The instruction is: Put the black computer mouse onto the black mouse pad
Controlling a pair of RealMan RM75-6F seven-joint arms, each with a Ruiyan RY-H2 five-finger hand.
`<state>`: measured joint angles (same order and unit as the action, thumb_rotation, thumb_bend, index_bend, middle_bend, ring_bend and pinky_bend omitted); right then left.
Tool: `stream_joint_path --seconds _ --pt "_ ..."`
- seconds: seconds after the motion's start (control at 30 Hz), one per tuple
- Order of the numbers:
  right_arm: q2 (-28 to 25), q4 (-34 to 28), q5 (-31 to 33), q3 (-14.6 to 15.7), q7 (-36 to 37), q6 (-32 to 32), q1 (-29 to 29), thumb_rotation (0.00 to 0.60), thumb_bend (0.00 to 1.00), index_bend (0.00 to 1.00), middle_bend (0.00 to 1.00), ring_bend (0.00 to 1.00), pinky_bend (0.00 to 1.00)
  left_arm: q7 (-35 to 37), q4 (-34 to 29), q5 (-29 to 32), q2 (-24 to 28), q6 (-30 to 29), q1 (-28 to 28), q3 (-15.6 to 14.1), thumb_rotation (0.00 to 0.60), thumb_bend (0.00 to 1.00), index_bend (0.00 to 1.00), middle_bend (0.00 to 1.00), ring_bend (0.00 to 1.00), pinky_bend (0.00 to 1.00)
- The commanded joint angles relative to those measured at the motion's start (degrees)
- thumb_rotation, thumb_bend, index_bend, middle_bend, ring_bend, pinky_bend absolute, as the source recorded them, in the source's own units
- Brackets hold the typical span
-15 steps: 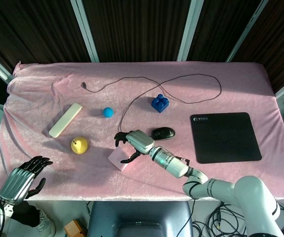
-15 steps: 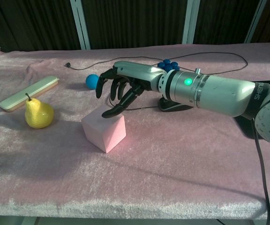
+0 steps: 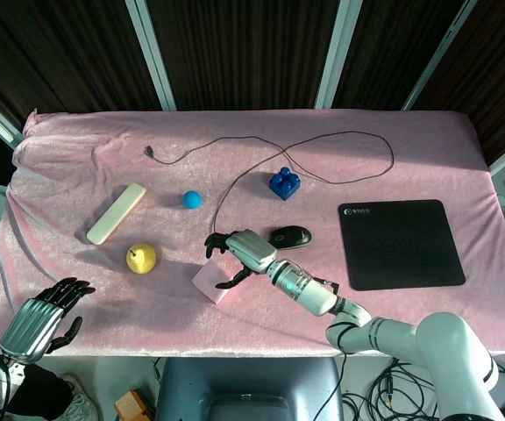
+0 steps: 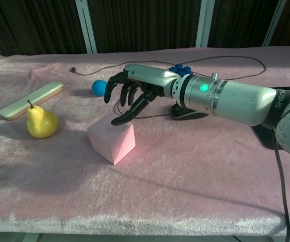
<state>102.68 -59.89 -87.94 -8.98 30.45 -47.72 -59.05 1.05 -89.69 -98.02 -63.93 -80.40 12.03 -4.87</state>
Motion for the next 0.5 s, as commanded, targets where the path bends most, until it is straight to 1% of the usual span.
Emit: stream_joint_path --seconds 0.03,0.27,0.5 --pt "0.05 0.12 0.08 0.08 0.12 -0.07 -0.05 0.6 0.21 0.52 0.37 0.46 0.51 -0.07 0.0 -0.01 0.02 -0.15 -0.1 -0.02 0.6 0.49 0.26 0.22 0.17 0.39" --pt "-0.19 0.18 -0.01 0.59 -0.11 -0.67 0.05 0.6 0.21 0.52 0.37 0.47 0.51 -0.14 -0.09 -0.22 0.1 -0.52 -0.29 -0.09 0.6 0.49 0.26 0.22 0.17 0.39" --pt "-1.23 1.23 0.45 0.78 -3.63 -2.48 1.21 0.6 0.21 0.52 0.37 0.46 0.51 -0.69 -0.2 -0.09 0.0 -0.07 -0.21 -0.14 0.6 0.49 0.26 0.23 0.17 0.39"
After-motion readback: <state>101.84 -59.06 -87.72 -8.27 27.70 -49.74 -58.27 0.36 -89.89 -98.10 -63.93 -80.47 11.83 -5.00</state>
